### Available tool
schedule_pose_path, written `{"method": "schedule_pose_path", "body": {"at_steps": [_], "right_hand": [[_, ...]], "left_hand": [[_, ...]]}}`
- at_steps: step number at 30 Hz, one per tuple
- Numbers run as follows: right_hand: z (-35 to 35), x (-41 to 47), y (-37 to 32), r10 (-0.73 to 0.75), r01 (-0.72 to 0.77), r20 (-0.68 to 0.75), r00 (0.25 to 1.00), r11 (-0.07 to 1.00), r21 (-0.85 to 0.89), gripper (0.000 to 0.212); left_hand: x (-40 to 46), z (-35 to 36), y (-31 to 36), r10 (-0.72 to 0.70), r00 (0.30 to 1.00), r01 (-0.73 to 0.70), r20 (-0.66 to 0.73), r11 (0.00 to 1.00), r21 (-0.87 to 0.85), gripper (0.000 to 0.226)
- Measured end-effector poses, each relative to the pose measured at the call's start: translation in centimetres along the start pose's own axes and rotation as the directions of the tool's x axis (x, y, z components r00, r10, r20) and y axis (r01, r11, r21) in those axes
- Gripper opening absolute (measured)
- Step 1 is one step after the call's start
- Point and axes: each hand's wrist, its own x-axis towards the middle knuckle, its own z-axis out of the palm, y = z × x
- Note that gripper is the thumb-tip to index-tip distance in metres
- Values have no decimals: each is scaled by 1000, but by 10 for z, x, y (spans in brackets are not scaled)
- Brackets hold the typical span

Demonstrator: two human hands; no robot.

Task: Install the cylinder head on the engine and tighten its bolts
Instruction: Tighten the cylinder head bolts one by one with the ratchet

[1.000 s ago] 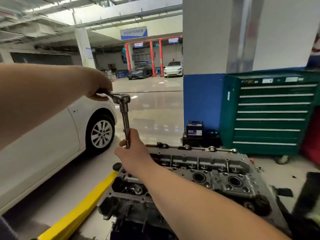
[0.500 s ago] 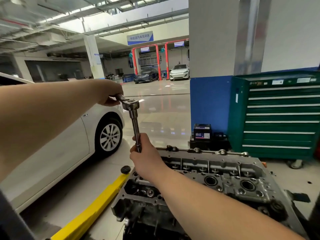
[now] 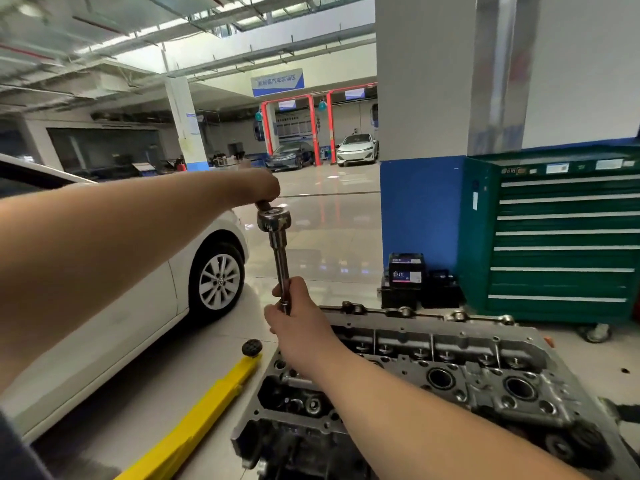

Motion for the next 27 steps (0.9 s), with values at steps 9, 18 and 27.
{"method": "schedule_pose_path", "body": {"at_steps": [9, 18, 27], "right_hand": [[0, -2, -10, -4, 1, -102, 995, 999, -32, 15], [19, 4, -42, -96, 80, -305, 948, 995, -64, 18], [-73, -25, -164, -355, 301, -154, 922, 907, -294, 21]], "left_hand": [[-115, 7, -59, 471, 872, -480, -135, 764, -431, 56], [-125, -6, -27, 404, 871, -431, -279, 901, -43, 47], [-177, -74, 28, 393, 782, -466, -483, 884, -34, 61]]}}
